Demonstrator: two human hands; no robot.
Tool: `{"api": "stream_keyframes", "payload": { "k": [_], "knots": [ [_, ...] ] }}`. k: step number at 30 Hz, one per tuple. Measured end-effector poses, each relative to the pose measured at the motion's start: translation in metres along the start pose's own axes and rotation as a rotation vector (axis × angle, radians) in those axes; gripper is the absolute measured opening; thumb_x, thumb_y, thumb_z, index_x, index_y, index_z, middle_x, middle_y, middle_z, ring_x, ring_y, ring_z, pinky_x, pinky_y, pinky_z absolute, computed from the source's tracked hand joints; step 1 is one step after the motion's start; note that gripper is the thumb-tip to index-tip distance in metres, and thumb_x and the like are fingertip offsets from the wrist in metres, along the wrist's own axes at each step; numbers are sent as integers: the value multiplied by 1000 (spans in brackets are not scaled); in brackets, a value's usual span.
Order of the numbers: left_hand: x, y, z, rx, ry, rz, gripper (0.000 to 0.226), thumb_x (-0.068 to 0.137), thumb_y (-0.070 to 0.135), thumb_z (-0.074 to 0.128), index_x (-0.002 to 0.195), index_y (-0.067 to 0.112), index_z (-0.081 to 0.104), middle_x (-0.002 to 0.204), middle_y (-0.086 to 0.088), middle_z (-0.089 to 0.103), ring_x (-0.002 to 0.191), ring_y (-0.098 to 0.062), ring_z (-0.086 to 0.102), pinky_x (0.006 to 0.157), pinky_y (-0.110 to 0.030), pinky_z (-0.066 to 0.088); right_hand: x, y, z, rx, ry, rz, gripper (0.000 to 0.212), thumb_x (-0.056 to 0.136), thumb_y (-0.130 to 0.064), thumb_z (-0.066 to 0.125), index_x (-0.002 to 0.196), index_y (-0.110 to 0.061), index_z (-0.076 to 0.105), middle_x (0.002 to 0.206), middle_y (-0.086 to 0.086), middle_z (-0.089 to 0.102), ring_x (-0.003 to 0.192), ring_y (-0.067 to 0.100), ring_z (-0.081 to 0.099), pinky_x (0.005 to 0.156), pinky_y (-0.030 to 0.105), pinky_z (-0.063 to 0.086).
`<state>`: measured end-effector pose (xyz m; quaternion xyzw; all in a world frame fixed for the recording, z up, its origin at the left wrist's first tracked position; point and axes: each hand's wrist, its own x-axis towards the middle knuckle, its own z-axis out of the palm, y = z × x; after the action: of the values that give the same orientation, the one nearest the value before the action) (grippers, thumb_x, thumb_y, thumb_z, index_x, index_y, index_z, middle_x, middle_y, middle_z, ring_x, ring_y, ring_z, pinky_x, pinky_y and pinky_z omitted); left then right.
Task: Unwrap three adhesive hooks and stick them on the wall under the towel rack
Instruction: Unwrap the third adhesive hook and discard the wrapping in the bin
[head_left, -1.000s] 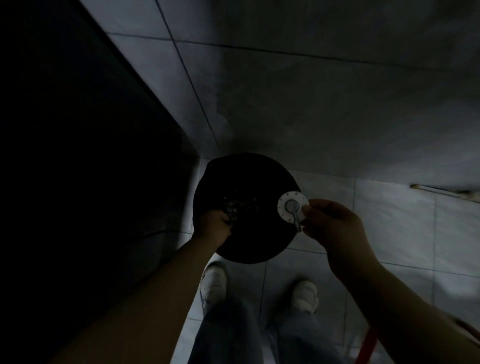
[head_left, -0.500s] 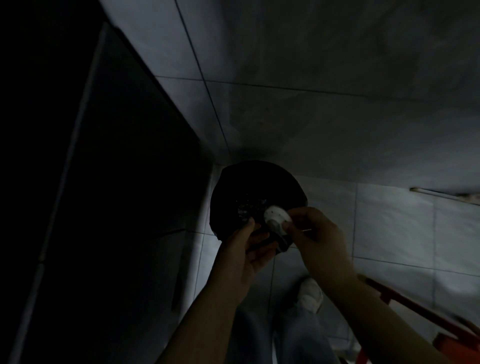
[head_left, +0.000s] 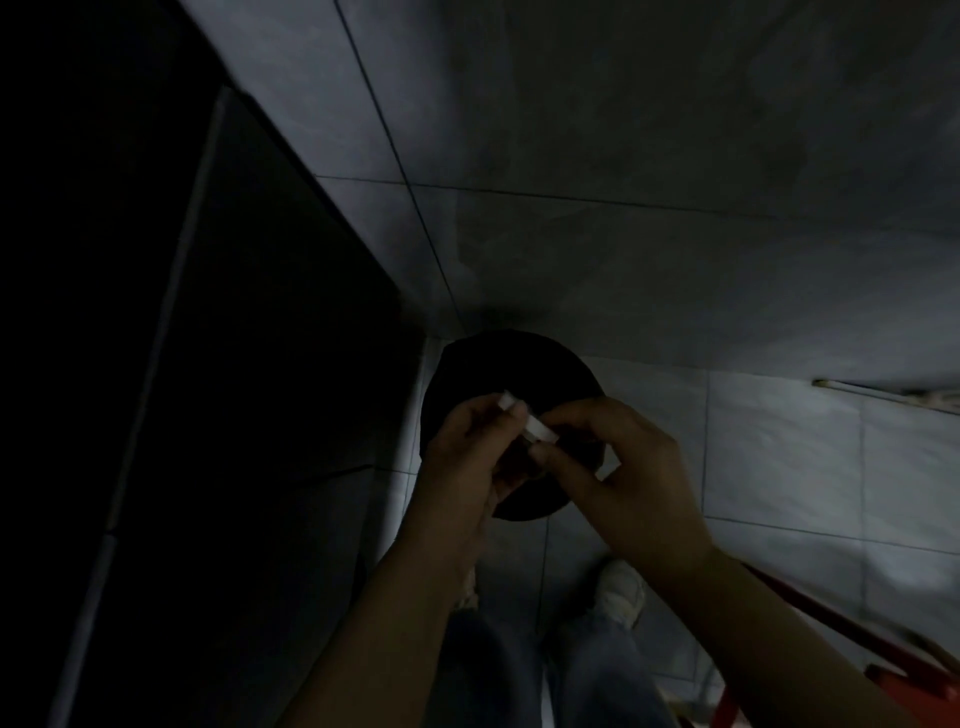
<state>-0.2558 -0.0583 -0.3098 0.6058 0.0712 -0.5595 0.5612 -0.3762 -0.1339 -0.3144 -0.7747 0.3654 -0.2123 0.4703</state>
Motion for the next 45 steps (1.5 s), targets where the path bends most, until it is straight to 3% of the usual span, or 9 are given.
{"api": "stream_keyframes", "payload": {
  "k": [2, 5, 9, 14, 18, 26, 35, 39, 45],
  "knots": [
    [-2, 2, -4, 103, 4, 63, 44, 77, 27, 68, 116, 10, 60, 115, -17, 69, 104, -29, 67, 88, -42, 55, 6, -6, -3, 193, -60, 127, 11, 85, -31, 63, 90, -24, 70, 85, -13, 71, 82, -2, 65, 72, 10, 48],
    [-3, 5, -11, 283, -7, 177, 26, 81, 17, 70, 105, 25, 64, 109, -3, 71, 102, -17, 68, 86, -35, 56, 24, -15, -7, 467, -150, 389, 30, 85, -46, 53, 84, -22, 72, 81, -4, 74, 75, 6, 69, 67, 15, 52],
    [-3, 12, -18, 437, -75, 288, 39, 77, 10, 75, 110, 25, 63, 112, 1, 69, 104, -10, 67, 87, -29, 56, 47, -18, -7, 468, -258, 539, 33, 87, -34, 59, 82, -3, 68, 78, 14, 72, 74, 19, 68, 73, 31, 56],
    [-4, 16, -20, 499, -128, 353, 45, 76, 9, 77, 115, 27, 63, 116, 3, 69, 106, -8, 66, 88, -26, 56, 58, -25, -8, 418, -426, 526, 24, 91, -26, 55, 78, -7, 58, 72, 8, 61, 72, 16, 60, 71, 27, 50],
    [-3, 13, -20, 549, -104, 384, 49, 74, 11, 78, 117, 28, 62, 121, 1, 65, 106, -3, 65, 82, -16, 53, 59, -26, -6, 442, -467, 552, 23, 94, -17, 49, 73, -7, 51, 65, 2, 52, 59, 5, 53, 56, 10, 44],
    [-4, 7, -24, 547, -52, 410, 52, 71, 9, 80, 117, 25, 61, 123, -2, 63, 111, -9, 63, 90, -24, 54, 47, -24, -1, 443, -520, 520, 24, 98, -12, 39, 76, -11, 49, 69, 5, 50, 64, 12, 49, 57, 14, 43],
    [-9, 10, -31, 547, -95, 397, 53, 72, 2, 78, 111, 33, 60, 122, 2, 64, 111, -2, 61, 90, -15, 50, 40, -25, -1, 414, -562, 480, 27, 97, -9, 40, 72, -16, 48, 59, -3, 48, 51, 4, 43, 49, 12, 37],
    [-10, 11, -33, 448, -155, 360, 51, 72, -1, 76, 113, 27, 62, 116, 4, 68, 109, -10, 65, 88, -22, 54, 38, -31, -1, 525, -523, 525, 27, 96, -7, 41, 72, -15, 49, 58, -3, 46, 49, 3, 43, 48, 13, 36],
    [-11, 9, -29, 276, -172, 298, 40, 63, 27, 77, 101, 34, 70, 107, 5, 73, 108, -18, 67, 88, -35, 56, 31, -38, -3, 601, -474, 537, 24, 95, -8, 43, 73, -11, 51, 54, -1, 47, 43, 2, 40, 42, 12, 33]
  ]
}}
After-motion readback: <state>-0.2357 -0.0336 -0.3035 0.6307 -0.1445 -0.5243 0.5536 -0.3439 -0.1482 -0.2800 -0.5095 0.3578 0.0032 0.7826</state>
